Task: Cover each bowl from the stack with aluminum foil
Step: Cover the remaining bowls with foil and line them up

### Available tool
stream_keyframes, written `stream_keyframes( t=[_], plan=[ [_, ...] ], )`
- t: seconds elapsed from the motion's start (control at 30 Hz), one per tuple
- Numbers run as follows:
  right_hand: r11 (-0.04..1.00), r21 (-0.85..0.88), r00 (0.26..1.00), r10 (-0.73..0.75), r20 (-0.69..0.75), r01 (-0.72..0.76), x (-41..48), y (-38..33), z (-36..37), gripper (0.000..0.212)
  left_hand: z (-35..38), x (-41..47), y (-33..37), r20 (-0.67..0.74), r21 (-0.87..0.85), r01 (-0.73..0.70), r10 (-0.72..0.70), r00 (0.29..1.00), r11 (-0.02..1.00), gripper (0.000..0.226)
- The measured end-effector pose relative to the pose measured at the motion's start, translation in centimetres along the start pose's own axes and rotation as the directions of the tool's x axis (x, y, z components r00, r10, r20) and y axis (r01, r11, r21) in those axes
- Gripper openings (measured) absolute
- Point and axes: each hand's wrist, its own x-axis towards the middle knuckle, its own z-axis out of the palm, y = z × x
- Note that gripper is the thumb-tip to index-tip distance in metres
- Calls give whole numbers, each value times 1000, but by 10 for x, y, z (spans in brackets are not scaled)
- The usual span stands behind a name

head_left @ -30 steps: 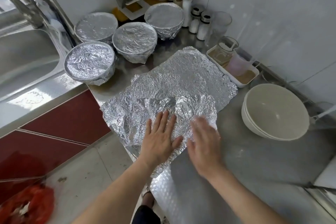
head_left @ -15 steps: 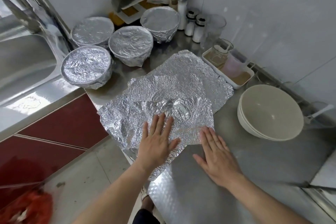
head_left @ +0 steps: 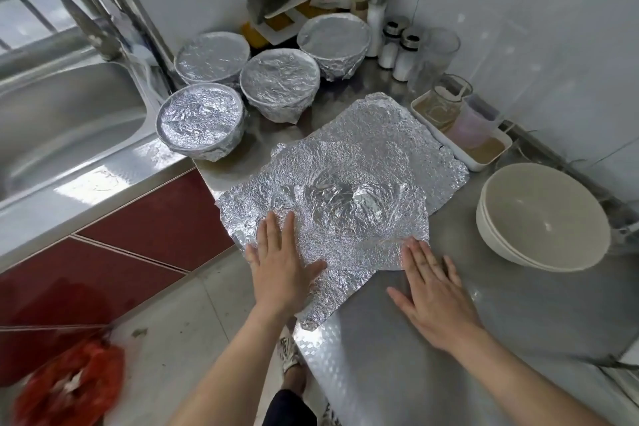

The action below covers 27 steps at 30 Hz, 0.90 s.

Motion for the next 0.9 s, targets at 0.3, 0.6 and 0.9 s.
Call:
stream_keyframes(
  t=[0.3,0.6,0.9],
  plan=[
    [960,237,988,-153,-2,149,5,-73,-12,67,0,-5,2,-27,-109,69,-72,997,992,104],
    [967,252,998,-43,47,30,3,-64,-7,71,-13,0,-32,-111,-359,214,-269,957,909,111],
    [966,259,992,-47,117,15,-1,-64,-8,82,-12,2,-51,-95,-635,215,-351,932,742,98]
  ],
)
